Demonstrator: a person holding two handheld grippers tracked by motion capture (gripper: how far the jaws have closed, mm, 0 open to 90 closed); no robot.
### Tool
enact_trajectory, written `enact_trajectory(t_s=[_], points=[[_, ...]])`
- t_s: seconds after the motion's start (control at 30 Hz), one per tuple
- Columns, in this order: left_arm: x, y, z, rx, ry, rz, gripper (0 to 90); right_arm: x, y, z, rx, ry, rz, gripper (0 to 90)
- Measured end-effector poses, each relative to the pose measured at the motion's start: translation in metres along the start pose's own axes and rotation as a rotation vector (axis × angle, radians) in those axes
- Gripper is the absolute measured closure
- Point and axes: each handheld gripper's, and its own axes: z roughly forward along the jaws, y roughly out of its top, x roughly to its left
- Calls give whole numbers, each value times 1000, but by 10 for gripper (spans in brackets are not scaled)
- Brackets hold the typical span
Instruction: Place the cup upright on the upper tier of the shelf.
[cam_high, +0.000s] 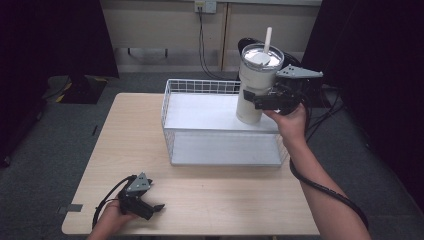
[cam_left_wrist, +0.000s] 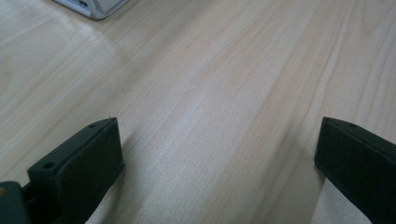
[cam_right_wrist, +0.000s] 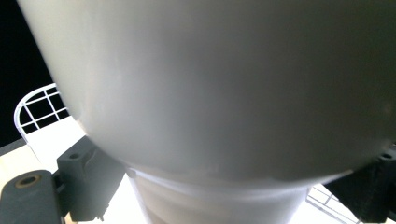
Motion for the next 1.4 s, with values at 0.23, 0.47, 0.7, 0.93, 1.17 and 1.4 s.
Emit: enact_trajectory(t_s=[0.23,0.47,0.7,0.93,1.17,1.4], points=[[0,0,0,0,0,-1,5,0,0,0,2,2,-5,92],[0,0,0,1,3,3,5,0,0,0,8,0,-5,92],[0,0,0,1,3,3,5,0,0,-1,10,-3,-10,92],[0,0,0,0,-1,-1,5,1,-4,-2,28,-11,-38,92],[0,0,0,0,-1,-1,5,1,-10,-6,47,-12,-45,96],[0,0,0,0,0,-1,5,1,-14,-13,50,-20,-51,98]])
